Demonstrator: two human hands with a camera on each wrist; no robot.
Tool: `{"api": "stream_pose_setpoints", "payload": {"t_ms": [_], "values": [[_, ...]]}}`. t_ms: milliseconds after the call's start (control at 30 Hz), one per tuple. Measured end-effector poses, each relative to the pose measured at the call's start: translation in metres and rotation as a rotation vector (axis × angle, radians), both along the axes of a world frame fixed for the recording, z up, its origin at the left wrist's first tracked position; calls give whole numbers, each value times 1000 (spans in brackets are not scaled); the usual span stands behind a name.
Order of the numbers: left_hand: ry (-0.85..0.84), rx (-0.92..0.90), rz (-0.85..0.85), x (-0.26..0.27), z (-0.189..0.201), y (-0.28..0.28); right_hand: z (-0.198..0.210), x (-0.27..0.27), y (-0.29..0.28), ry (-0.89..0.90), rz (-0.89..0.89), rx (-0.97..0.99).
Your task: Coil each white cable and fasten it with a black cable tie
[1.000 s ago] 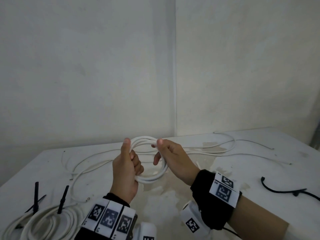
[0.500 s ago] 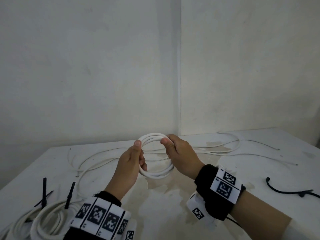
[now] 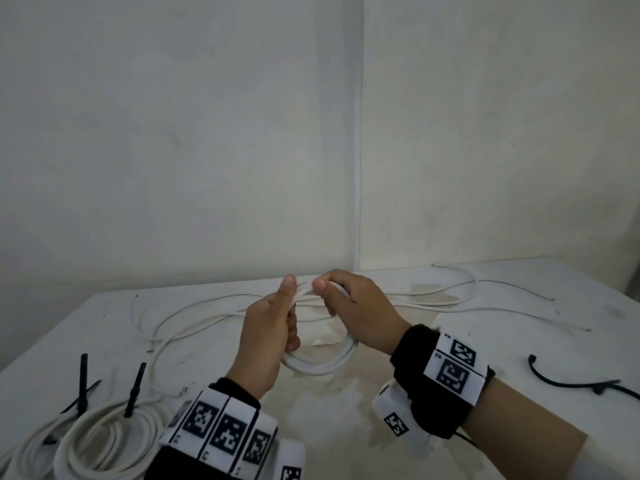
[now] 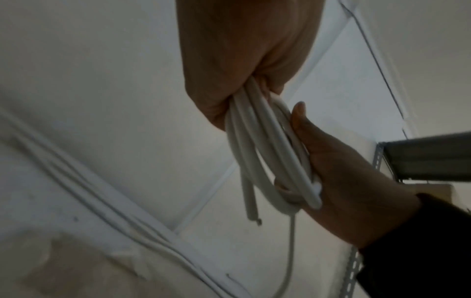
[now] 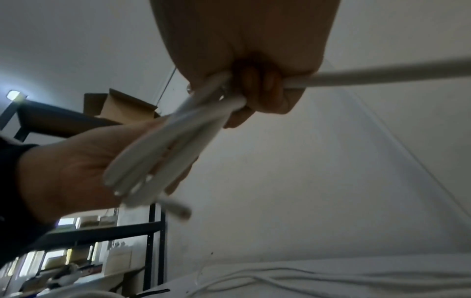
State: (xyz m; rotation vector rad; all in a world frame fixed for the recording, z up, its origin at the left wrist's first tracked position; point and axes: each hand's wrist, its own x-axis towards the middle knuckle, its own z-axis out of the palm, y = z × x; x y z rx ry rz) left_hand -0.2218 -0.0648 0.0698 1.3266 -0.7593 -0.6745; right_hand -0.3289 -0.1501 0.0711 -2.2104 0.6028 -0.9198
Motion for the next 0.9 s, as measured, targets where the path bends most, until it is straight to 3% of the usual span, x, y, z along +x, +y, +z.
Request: {"api": "stream_pose_setpoints", "payload": {"t_ms": [167, 300, 500, 600, 900], "values": [[207, -118, 103, -12, -10, -4, -9, 8, 5, -206, -109, 141], [251, -139, 87, -17, -17, -5, -14, 9, 4, -216, -188, 76], [-70, 125, -242, 3, -2, 2, -10, -1, -8, 0, -142, -59], [-120, 129, -338, 4, 7, 3, -4, 0, -8, 24, -65, -38], [36, -112, -30, -15, -5, 1, -8, 0, 1, -194, -85, 185]]}}
